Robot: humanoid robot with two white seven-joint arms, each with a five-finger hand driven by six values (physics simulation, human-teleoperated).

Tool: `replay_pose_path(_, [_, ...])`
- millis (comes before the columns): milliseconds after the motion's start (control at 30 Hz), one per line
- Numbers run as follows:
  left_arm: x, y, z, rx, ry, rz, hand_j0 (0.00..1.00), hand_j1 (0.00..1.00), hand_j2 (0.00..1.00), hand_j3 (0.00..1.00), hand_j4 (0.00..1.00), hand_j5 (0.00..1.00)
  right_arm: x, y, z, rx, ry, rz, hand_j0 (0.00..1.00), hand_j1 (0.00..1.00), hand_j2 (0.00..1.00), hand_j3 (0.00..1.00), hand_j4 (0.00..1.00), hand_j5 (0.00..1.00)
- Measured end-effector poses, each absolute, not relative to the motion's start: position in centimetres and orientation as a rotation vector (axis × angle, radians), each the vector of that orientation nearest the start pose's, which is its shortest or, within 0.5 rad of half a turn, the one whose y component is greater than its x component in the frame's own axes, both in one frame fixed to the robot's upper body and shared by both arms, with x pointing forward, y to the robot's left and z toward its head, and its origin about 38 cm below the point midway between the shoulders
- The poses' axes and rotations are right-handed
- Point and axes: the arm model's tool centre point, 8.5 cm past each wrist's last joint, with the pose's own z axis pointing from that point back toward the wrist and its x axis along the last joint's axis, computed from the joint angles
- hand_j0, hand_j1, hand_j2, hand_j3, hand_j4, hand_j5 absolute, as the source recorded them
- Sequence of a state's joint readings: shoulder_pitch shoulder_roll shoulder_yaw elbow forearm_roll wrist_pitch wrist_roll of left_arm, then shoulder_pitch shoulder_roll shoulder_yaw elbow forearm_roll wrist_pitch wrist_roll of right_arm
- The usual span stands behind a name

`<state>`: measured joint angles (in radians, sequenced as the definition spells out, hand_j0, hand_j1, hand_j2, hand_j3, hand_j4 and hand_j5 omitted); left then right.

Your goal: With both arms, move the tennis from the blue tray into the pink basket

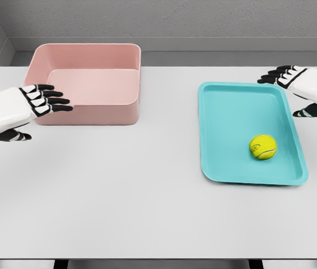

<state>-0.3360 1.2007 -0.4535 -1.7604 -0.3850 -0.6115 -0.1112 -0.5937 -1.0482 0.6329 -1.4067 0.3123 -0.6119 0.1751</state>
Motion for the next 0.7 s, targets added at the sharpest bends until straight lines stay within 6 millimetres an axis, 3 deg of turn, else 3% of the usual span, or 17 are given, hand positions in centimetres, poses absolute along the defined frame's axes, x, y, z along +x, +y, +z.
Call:
replay_pose_path(167, [34.6, 35.1, 25.9, -0.742, 2.106, 2.799, 1.00, 1.00, 1.00, 1.00, 1.00, 1.00, 41.8, -39.0, 23.8, -0.595, -1.525, 1.856, 1.00, 1.00, 1.00, 1.00, 1.00, 1.00])
replay_pose_path(433, [33.5, 35.9, 23.6, -0.697, 1.940, 2.943, 1.00, 1.00, 1.00, 1.00, 1.00, 1.00, 40.9, -41.0, 22.2, -0.549, -1.383, 1.887, 1.00, 1.00, 1.00, 1.00, 1.00, 1.00])
replay_pose_path(567, [33.3, 36.3, 23.4, -0.694, 1.889, 2.976, 1.00, 1.00, 1.00, 1.00, 1.00, 1.00, 39.7, -39.9, 20.6, -0.468, -1.321, 1.958, 1.00, 1.00, 1.00, 1.00, 1.00, 1.00])
replay_pose_path(700, [33.2, 36.4, 23.3, -0.692, 1.875, 2.987, 1.00, 1.00, 1.00, 1.00, 1.00, 1.00, 39.4, -38.6, 20.7, -0.443, -1.337, 1.993, 1.00, 1.00, 1.00, 1.00, 1.00, 1.00])
